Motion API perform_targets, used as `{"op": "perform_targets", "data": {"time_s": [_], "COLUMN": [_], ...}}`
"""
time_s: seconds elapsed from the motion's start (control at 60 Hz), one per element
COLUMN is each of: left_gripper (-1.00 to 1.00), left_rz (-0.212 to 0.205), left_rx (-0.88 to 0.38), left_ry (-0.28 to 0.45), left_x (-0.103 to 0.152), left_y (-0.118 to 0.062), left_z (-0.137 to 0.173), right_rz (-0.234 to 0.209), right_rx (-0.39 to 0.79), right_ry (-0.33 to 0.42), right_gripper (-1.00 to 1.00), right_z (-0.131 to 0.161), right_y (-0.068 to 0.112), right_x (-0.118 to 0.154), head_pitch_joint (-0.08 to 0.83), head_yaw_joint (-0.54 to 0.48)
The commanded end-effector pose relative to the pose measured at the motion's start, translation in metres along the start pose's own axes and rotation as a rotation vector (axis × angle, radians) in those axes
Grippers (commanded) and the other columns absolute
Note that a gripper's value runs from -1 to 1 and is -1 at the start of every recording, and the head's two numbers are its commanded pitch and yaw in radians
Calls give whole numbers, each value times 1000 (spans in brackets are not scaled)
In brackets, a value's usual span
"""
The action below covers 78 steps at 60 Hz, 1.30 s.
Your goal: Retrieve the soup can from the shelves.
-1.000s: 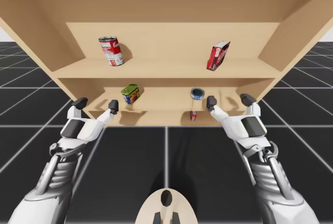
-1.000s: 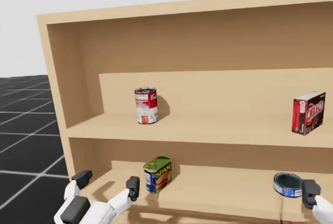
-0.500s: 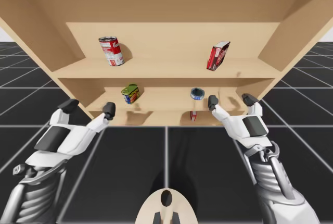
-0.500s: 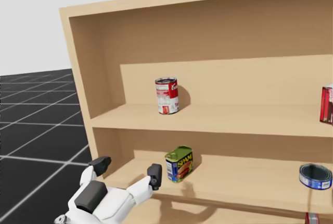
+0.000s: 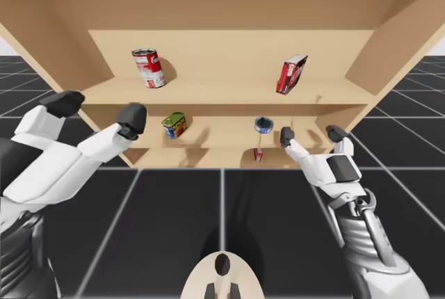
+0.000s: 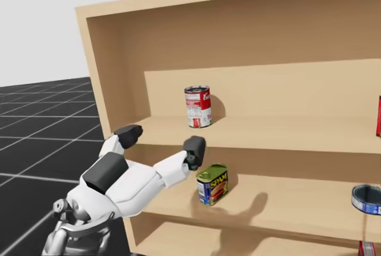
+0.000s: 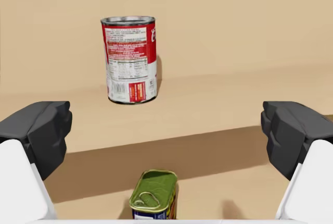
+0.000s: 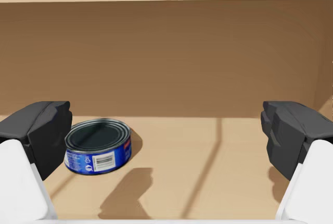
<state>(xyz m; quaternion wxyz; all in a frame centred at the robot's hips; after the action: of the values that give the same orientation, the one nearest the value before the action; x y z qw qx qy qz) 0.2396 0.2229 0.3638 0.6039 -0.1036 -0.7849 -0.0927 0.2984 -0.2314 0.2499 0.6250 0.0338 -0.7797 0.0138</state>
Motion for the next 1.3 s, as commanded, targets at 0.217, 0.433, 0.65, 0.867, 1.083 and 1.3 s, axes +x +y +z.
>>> {"op": "perform_targets", "data": {"time_s": [0.217,0.433,0.65,0.867,1.083,1.3], "left_gripper": [-1000,-1000,-1000,-1000,-1000,1000], "left_rz": [43,44,72,58,31,18], "left_rx": [92,181,269,319,347,357], "left_ry": [166,191,256,266,278,260], "left_x": [5,-4,-17,-16,-19,-19], "left_y": [-3,-9,-6,-4,-4,-13], "left_z": [-58,-101,-141,-167,-175,-166], "right_rz": [-9,-14,-19,-23,-26,-33], "right_rx": [-8,-10,-11,-11,-13,-6], "right_ry": [5,6,10,11,10,17], "right_gripper": [-1000,-1000,-1000,-1000,-1000,-1000], "right_z": [0,0,0,0,-1,0], "right_y": [-1,-3,-5,-7,-9,-8], "right_x": [0,0,0,1,2,1], "head_pitch_joint": [176,185,194,196,200,201], "head_yaw_joint": [330,329,327,327,322,325]}}
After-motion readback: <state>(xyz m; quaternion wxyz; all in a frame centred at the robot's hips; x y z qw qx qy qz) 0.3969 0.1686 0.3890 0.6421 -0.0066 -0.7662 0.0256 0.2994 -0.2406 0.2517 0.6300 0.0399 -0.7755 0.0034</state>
